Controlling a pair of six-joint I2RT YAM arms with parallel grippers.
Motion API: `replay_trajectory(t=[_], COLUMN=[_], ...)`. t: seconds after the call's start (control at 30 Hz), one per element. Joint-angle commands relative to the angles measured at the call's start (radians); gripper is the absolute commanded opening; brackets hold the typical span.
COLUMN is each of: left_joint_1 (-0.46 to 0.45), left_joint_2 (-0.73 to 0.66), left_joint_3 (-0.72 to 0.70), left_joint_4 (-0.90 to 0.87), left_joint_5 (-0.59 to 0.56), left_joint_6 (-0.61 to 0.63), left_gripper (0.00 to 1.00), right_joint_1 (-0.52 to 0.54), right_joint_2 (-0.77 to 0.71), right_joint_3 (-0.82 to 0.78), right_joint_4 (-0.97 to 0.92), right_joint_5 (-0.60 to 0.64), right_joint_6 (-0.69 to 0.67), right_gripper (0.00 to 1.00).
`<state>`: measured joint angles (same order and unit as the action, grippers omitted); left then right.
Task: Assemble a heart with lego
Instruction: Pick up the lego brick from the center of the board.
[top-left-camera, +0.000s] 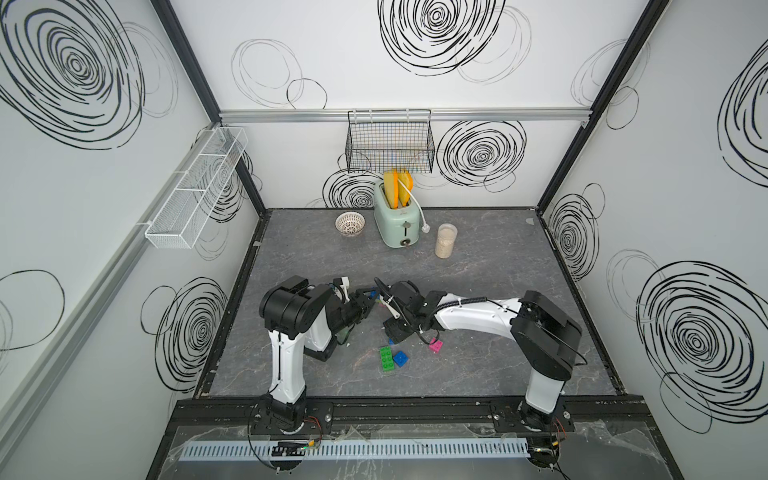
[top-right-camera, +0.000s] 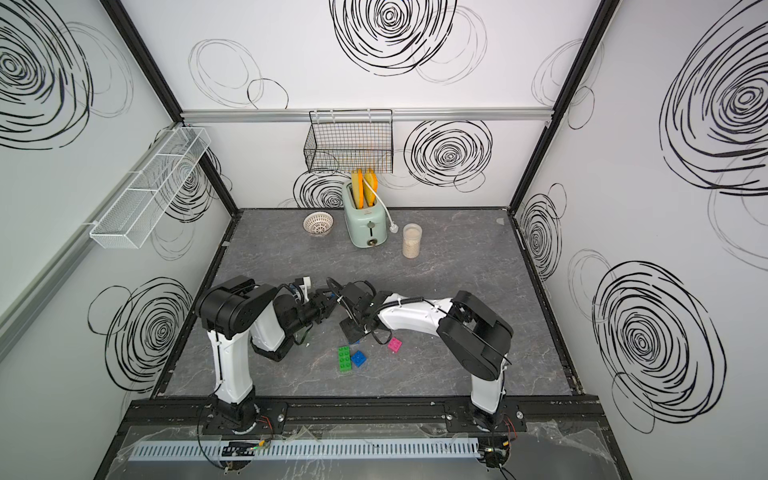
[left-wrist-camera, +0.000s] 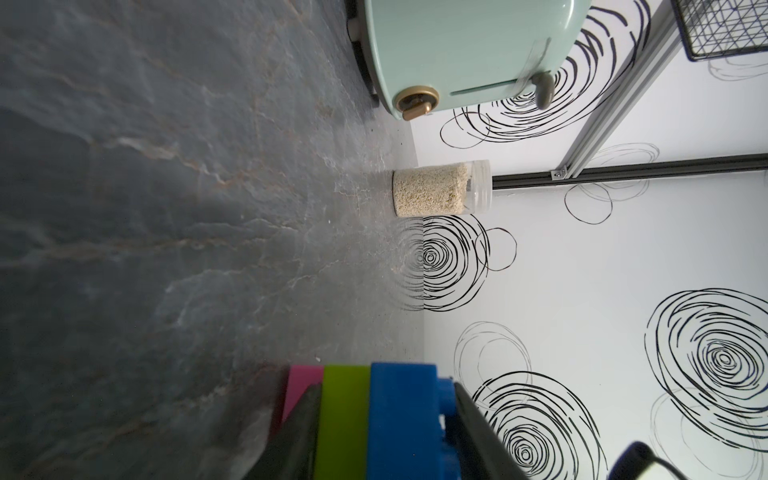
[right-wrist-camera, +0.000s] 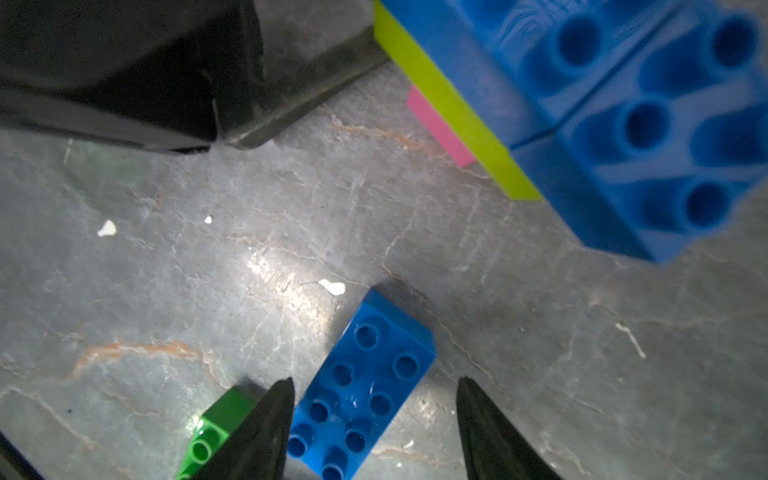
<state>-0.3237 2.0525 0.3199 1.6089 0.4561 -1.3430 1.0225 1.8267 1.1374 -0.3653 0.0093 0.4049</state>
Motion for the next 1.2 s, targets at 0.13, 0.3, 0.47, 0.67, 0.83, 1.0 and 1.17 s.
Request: replay_trajectory(t=[0.13,0.3,0.47,0.67,0.83,1.0,1.17], left_joint_1=[0.012,0.011,0.011,0.003,-0.026,-0.054,-0.058], left_joint_2=[-0.005,-0.006,-0.007,-0.001,0.006,0.013,0.015], left_joint_3=[-0.015,-0.014,-0.012,-0.01,-0.004,0.002,0.005], left_joint_4=[0.206,0.207,0.206,0.206,0.206,0.206,0.206], left_joint_5=[0.0,-0.001,0.002,0.004,-0.006,-0.019,-0.021], left_joint_6=[0.002,0.001,0.002,0.001,-0.003,-0.009,-0.01], left_gripper=[0.34,0.34,0.34,0.34,0.34,0.34,0.34], right_joint_1=[0.016,0.025,0.028,0.023,-0.013,-0.045,-0.053], right_joint_2=[0.026,0.048,0.062,0.035,-0.002,-0.042,-0.043], right_joint_3=[0.033,0.039,0.044,0.032,-0.008,-0.033,-0.024], right_joint_4=[-0.01,-0.005,-0.011,-0.043,-0.053,-0.056,-0.065], right_joint_5=[0.026,0.014,0.024,0.063,0.046,0.011,-0.012], right_joint_6=[0.008,0.003,-0.001,-0.026,-0.106,-0.197,-0.242], right_gripper=[0.55,0.56,0.52,0.41,0.39,0.52,0.55])
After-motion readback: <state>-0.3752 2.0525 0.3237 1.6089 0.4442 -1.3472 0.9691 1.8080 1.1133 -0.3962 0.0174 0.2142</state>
